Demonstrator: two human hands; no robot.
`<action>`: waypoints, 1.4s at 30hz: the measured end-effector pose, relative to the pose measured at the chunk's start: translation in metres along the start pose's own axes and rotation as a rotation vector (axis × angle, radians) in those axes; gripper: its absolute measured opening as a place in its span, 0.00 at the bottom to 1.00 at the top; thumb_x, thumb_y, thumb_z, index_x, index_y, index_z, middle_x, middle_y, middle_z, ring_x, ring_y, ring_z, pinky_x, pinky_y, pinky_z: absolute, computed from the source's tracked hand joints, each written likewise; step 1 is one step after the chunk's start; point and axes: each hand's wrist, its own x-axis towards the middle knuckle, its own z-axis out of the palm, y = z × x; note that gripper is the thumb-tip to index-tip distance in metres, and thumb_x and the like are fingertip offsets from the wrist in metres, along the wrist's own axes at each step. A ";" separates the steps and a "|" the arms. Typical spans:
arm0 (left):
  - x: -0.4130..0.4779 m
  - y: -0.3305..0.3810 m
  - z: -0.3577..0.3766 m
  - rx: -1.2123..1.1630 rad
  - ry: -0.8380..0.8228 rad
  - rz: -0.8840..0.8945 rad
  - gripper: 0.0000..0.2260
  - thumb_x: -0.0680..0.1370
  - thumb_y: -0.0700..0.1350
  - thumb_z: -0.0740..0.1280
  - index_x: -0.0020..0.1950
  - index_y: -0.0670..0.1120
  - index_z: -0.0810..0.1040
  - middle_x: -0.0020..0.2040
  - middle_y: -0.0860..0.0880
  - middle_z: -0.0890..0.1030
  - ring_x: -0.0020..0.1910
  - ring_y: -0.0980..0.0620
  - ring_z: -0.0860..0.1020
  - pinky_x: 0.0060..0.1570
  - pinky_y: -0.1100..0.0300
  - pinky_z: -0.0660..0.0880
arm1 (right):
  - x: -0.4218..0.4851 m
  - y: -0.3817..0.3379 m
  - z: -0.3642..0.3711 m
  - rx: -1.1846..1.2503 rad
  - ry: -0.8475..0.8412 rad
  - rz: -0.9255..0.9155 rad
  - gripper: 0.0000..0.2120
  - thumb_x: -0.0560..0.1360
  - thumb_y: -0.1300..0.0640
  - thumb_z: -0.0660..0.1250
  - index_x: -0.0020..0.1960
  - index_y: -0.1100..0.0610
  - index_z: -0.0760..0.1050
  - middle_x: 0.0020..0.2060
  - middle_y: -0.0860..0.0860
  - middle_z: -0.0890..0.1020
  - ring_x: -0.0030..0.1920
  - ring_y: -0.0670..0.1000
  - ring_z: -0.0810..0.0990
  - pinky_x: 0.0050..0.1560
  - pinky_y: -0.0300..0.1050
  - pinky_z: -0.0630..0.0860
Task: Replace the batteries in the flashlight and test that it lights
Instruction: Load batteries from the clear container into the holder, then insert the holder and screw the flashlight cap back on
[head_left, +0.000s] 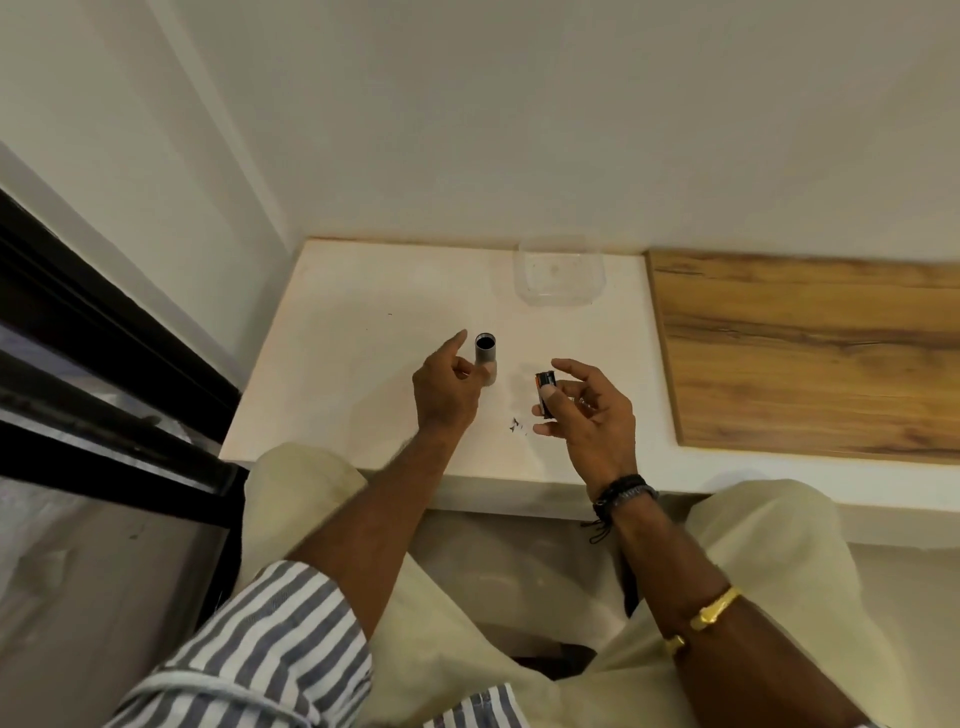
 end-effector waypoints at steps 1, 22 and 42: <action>0.003 -0.002 0.000 0.011 -0.006 0.011 0.23 0.75 0.45 0.74 0.70 0.47 0.76 0.40 0.47 0.83 0.40 0.52 0.79 0.47 0.63 0.75 | 0.001 0.001 -0.001 0.002 0.013 0.010 0.13 0.78 0.61 0.72 0.62 0.54 0.80 0.50 0.59 0.85 0.44 0.56 0.87 0.43 0.52 0.86; -0.052 0.012 -0.027 0.295 -0.100 0.455 0.14 0.80 0.43 0.68 0.65 0.46 0.76 0.55 0.46 0.81 0.53 0.46 0.73 0.51 0.49 0.76 | -0.006 -0.017 -0.012 0.054 0.068 -0.113 0.12 0.74 0.69 0.72 0.55 0.58 0.84 0.42 0.52 0.88 0.42 0.52 0.87 0.54 0.62 0.83; -0.064 0.017 -0.024 0.355 -0.195 0.497 0.15 0.79 0.43 0.69 0.65 0.44 0.77 0.57 0.44 0.81 0.56 0.45 0.74 0.54 0.51 0.76 | -0.014 -0.013 -0.009 -0.067 0.057 -0.194 0.09 0.73 0.60 0.78 0.51 0.57 0.83 0.44 0.52 0.88 0.42 0.54 0.87 0.47 0.57 0.86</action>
